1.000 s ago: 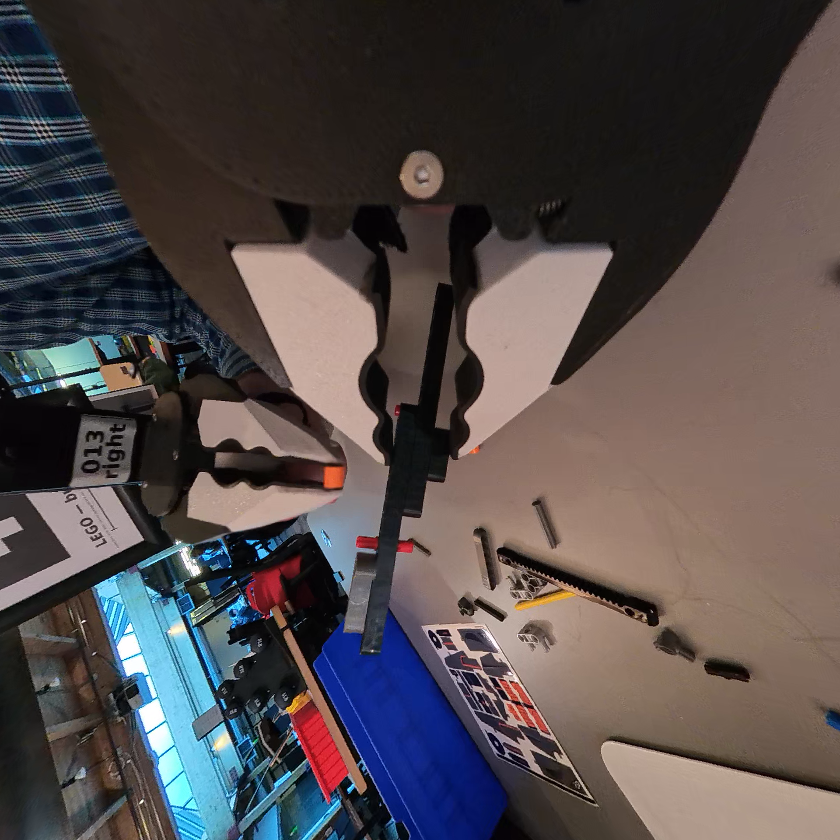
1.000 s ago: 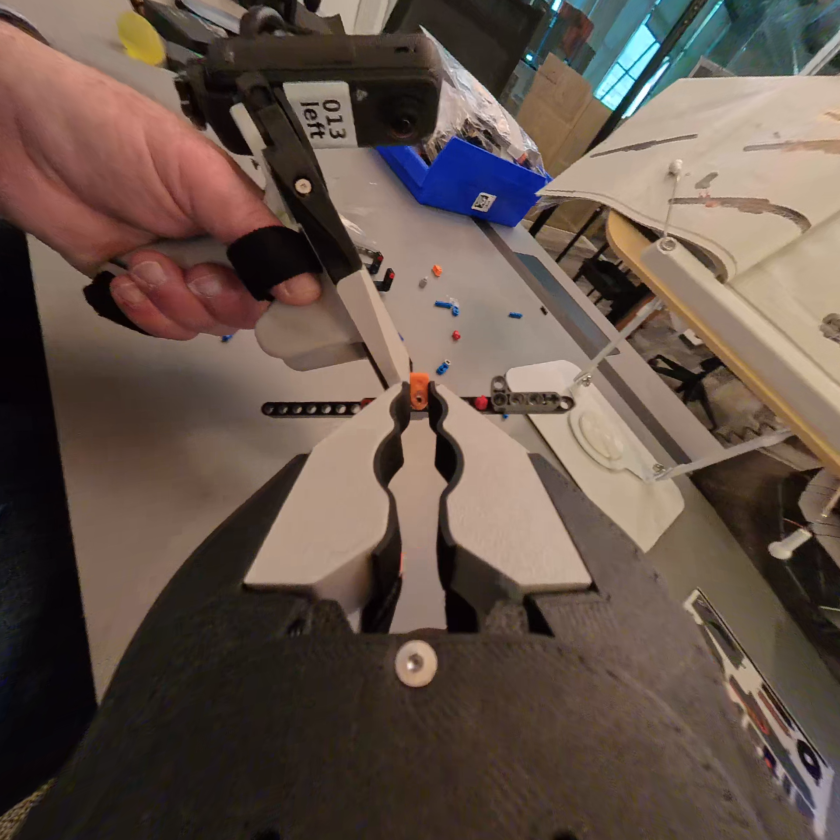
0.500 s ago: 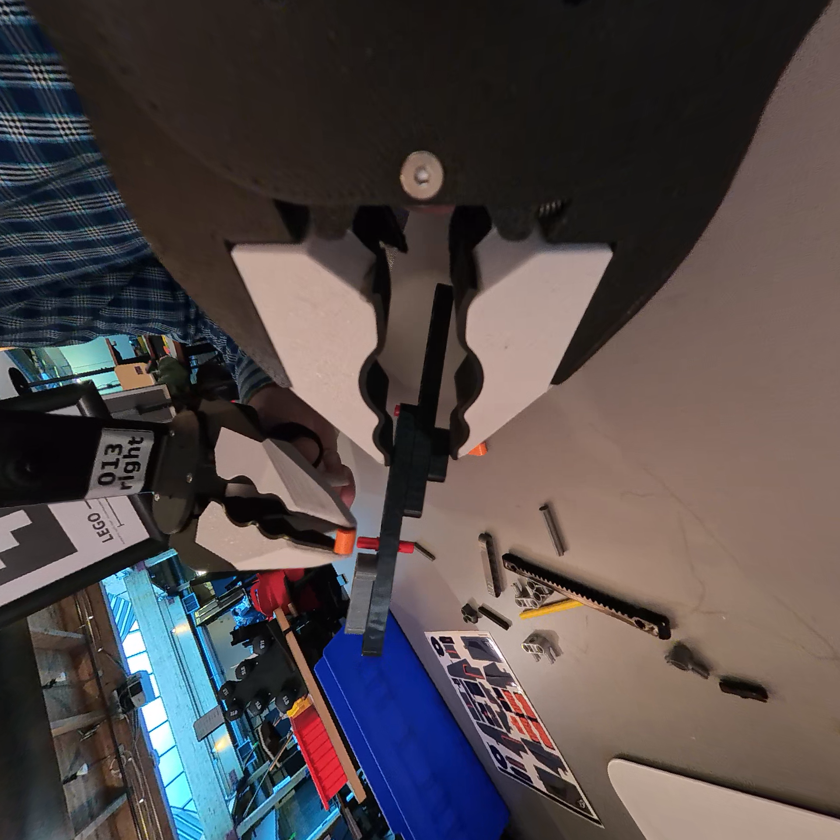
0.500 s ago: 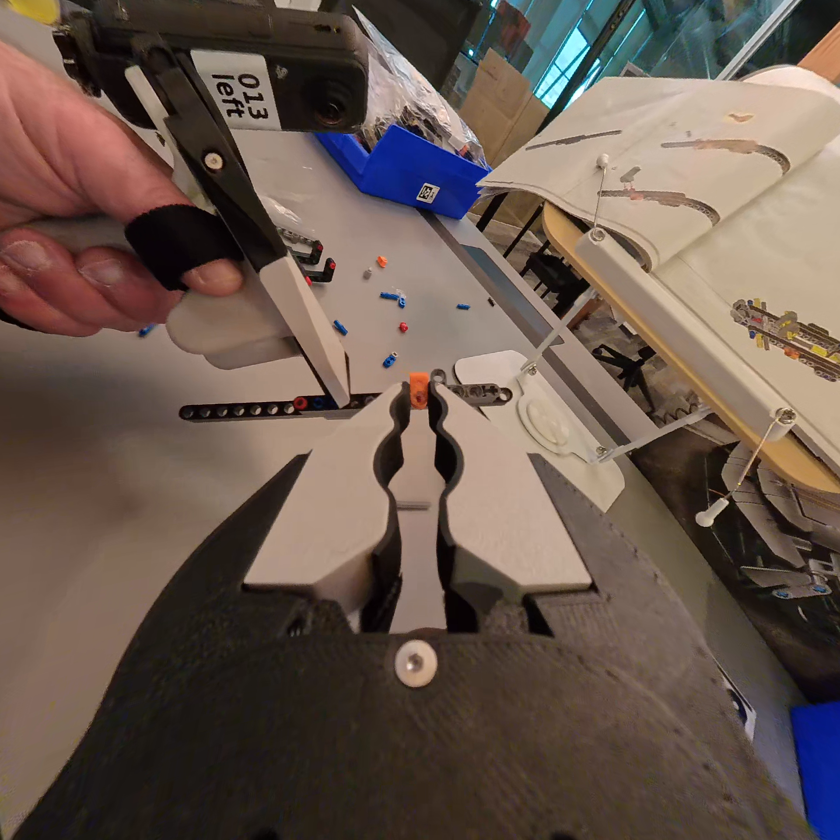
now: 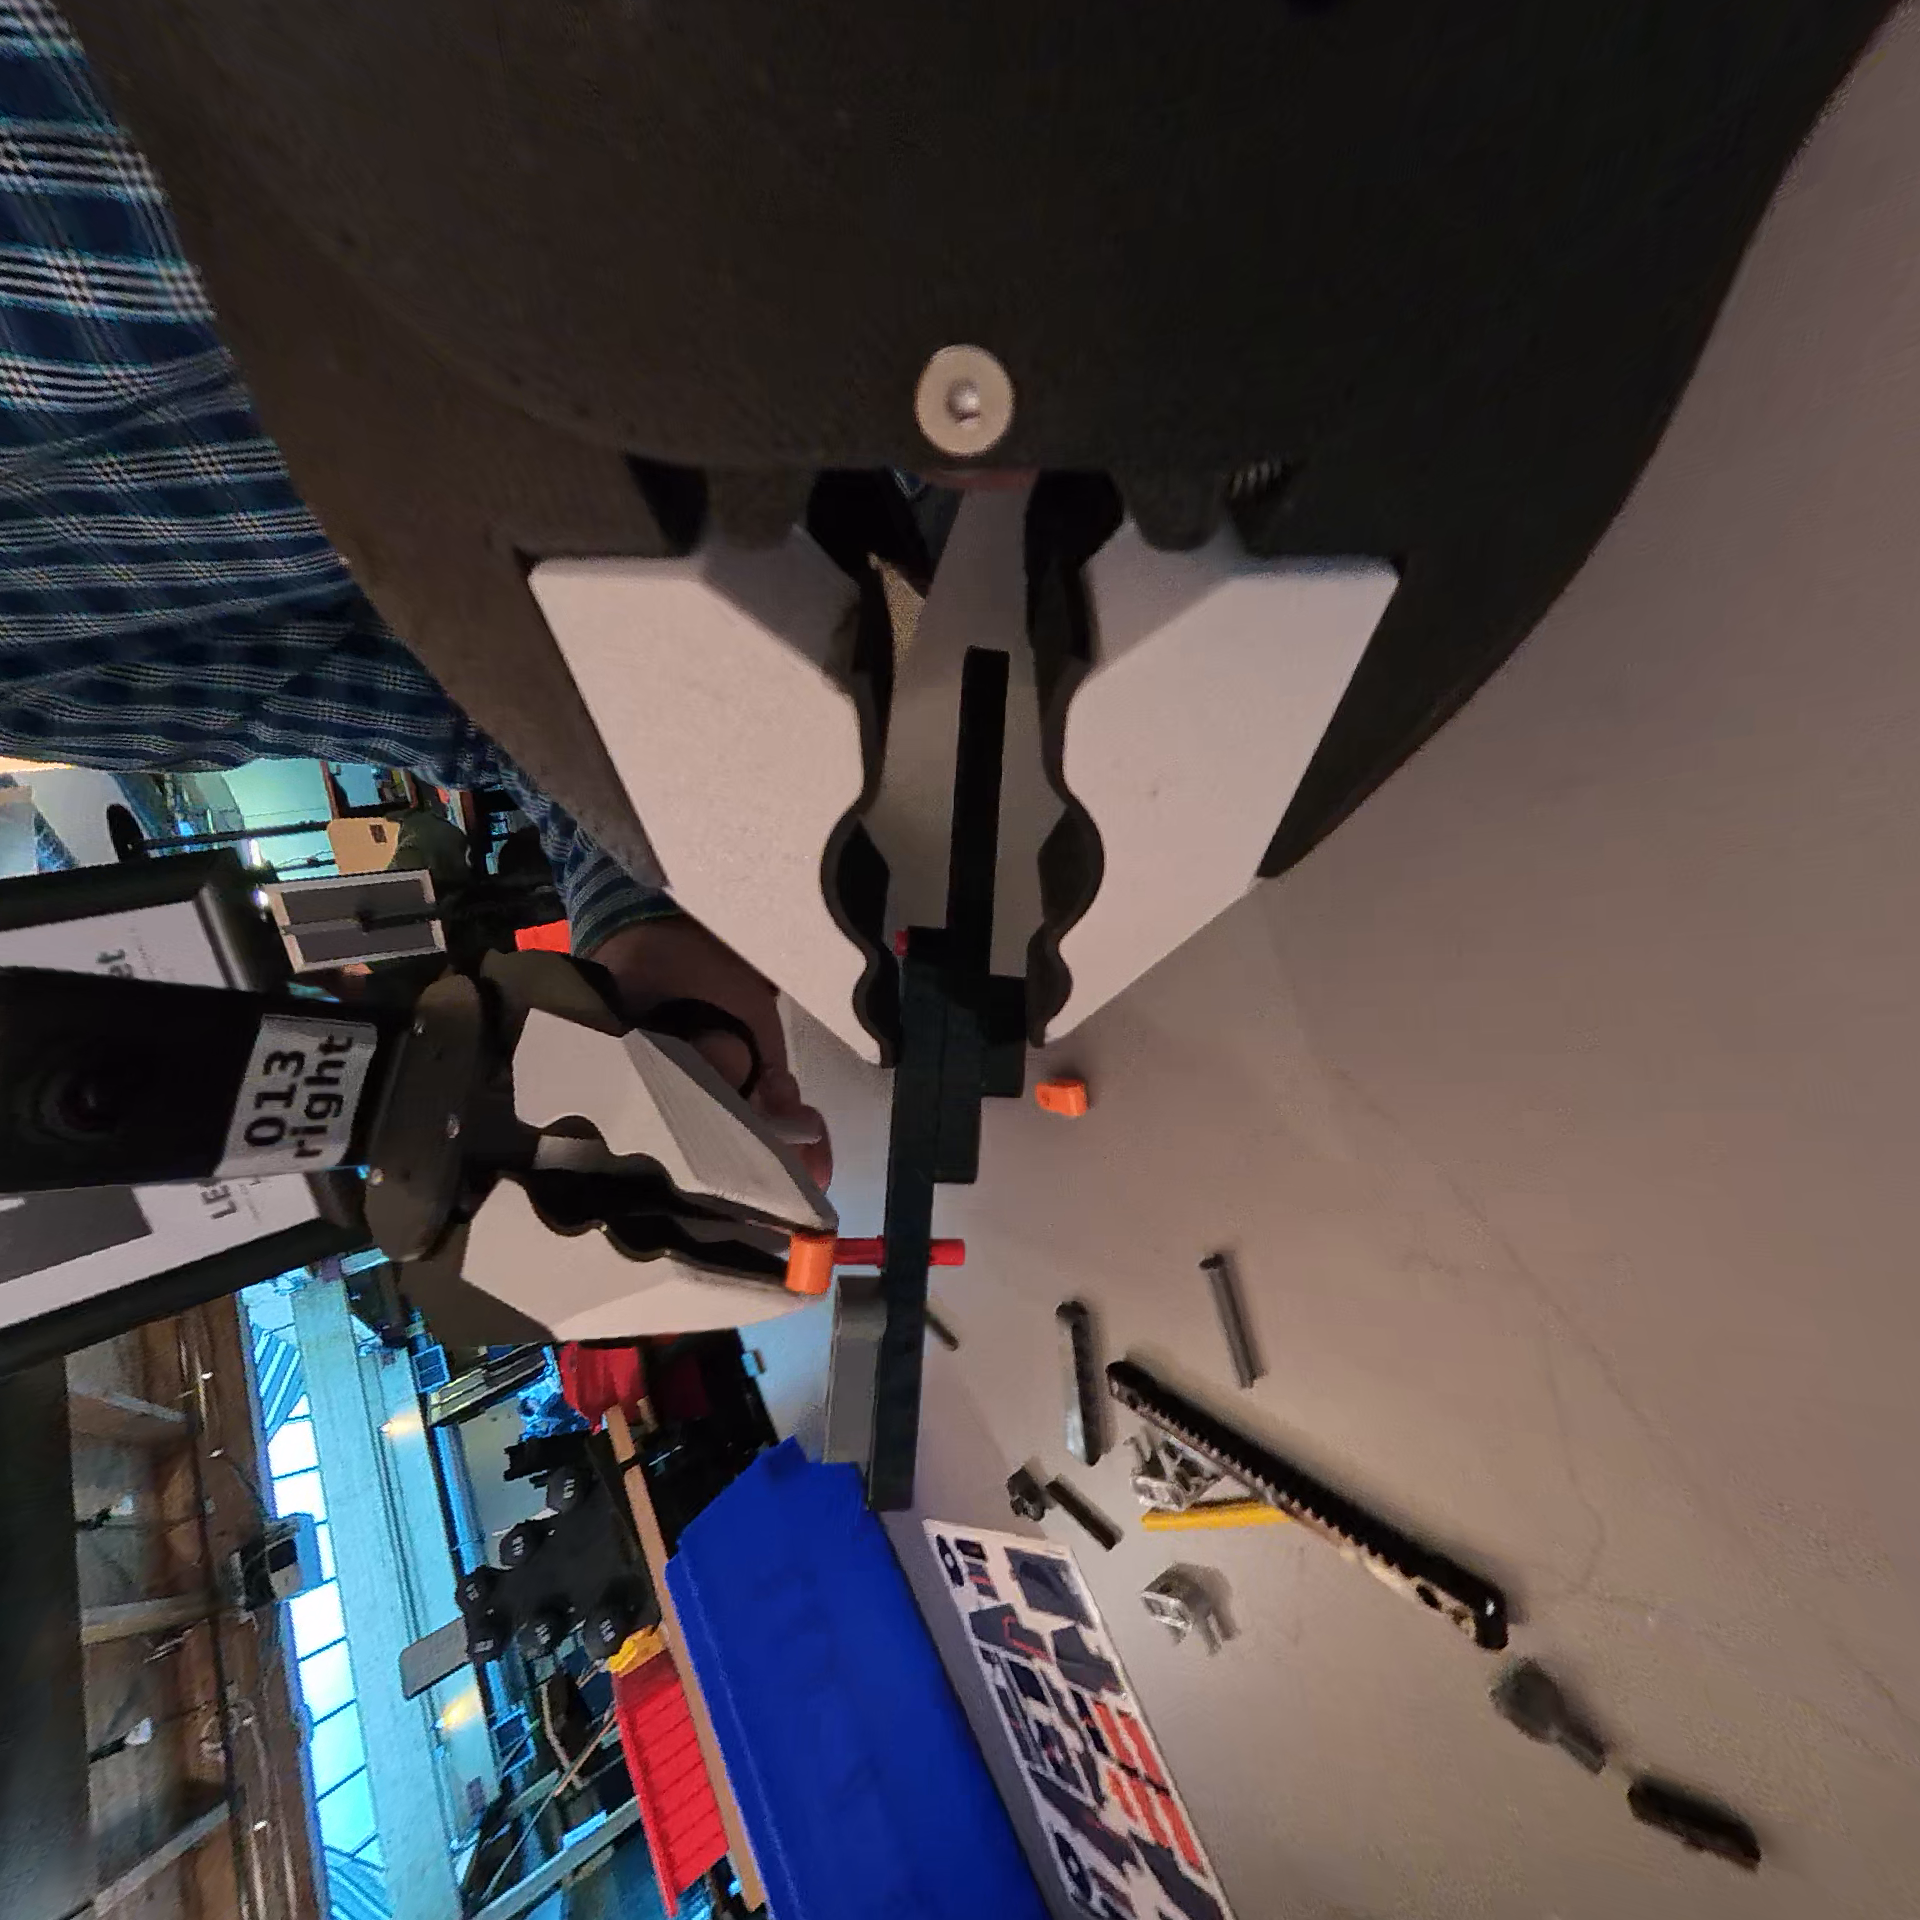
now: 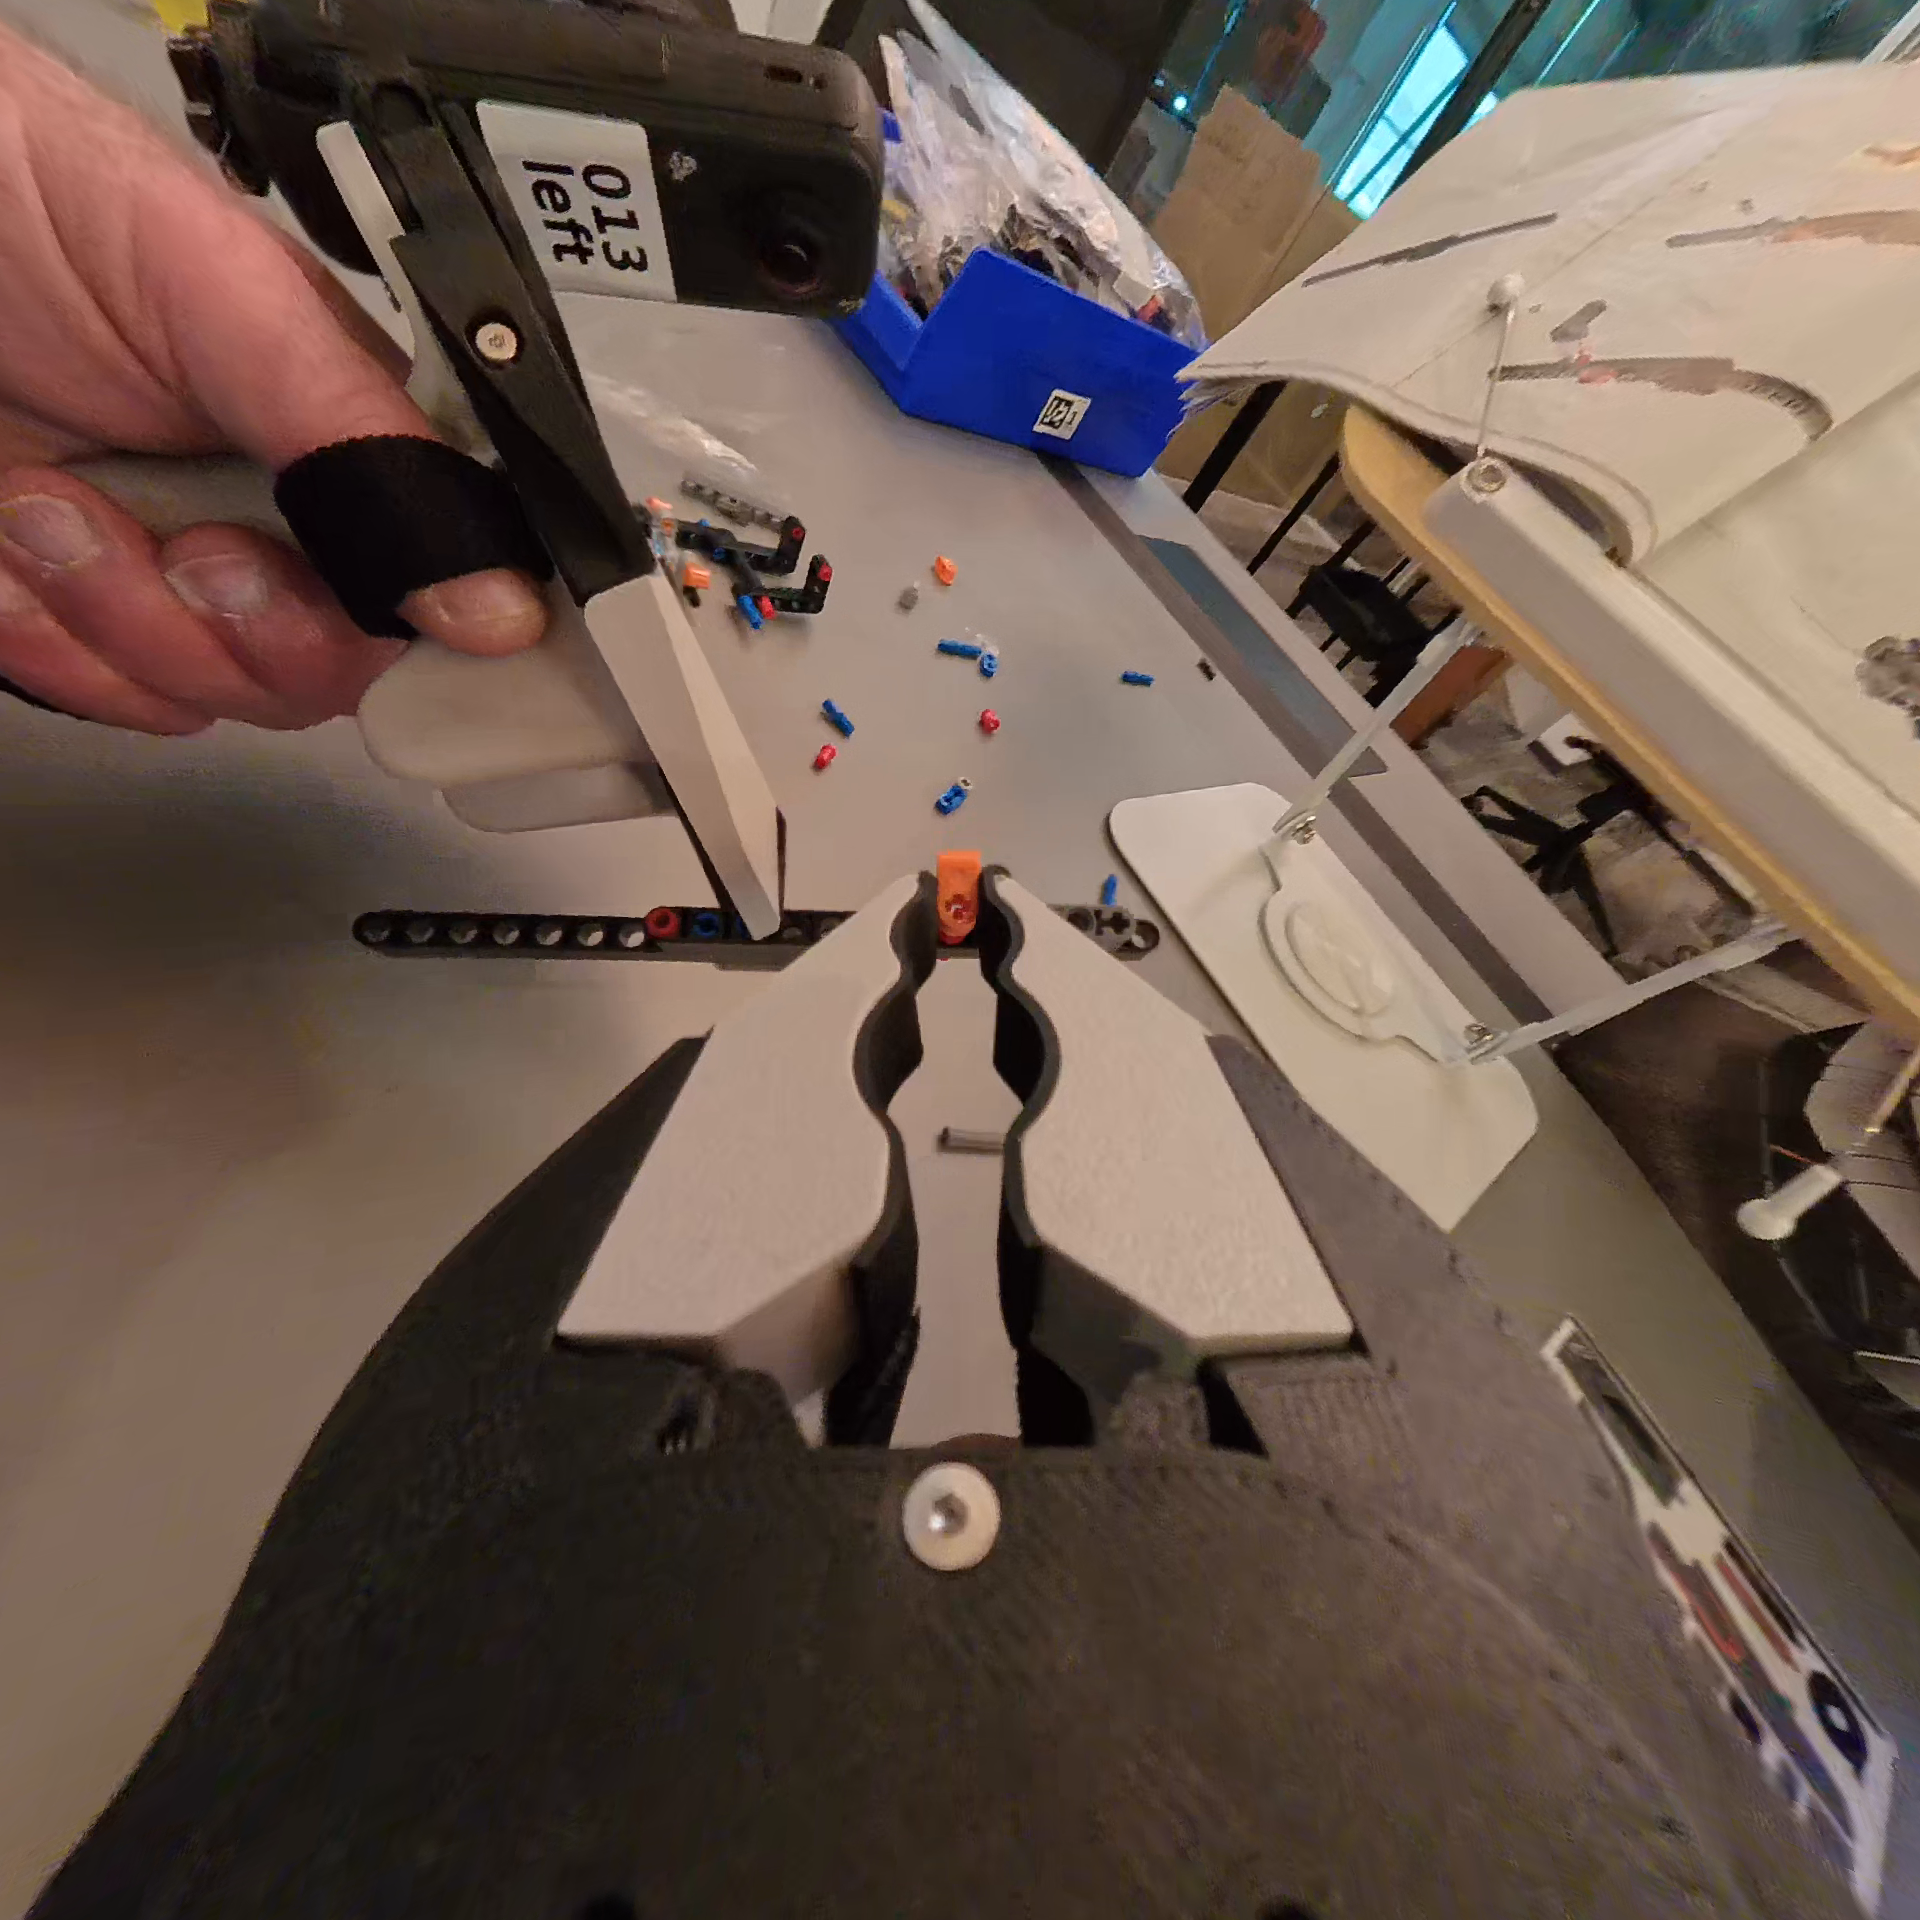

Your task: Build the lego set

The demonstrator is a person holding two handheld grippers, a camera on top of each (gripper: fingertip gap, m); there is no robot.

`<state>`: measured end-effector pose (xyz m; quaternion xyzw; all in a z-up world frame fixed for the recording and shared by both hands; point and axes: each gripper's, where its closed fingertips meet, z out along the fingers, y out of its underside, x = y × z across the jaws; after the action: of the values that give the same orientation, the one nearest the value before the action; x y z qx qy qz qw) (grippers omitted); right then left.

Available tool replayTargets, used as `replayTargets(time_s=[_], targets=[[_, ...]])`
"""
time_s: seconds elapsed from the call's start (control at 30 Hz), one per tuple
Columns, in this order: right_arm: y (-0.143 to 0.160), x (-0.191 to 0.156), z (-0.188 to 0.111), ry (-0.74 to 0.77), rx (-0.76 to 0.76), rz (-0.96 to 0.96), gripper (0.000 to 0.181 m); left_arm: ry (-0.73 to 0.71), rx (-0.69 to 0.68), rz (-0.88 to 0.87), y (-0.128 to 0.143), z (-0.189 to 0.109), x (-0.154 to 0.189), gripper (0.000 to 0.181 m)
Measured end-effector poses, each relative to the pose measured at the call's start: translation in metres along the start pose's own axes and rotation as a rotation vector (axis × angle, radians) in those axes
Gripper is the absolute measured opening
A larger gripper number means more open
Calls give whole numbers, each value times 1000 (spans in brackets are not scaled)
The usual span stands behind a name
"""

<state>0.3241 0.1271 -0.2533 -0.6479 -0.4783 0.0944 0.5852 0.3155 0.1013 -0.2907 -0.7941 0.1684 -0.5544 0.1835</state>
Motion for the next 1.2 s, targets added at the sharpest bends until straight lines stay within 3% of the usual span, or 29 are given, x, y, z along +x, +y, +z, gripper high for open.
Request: replayTargets(time_s=[0.37,0.67,0.97,1.07,1.2], targets=[[40,-29,19,-144,-79,132,5,-97,-150,-23,33,6,-34,22],[55,-36,23,-182,-167,89,6,-141,-234,92,37,10,-35,22],[52,-28,7,-151,-125,142,5,-237,-225,283,25,5,-34,34],[38,-28,-6,-155,-44,168,5,-173,-143,376,8,5,-12,32],[15,-29,-21,-156,63,150,5,-7,-108,342,0,12,14,29]])
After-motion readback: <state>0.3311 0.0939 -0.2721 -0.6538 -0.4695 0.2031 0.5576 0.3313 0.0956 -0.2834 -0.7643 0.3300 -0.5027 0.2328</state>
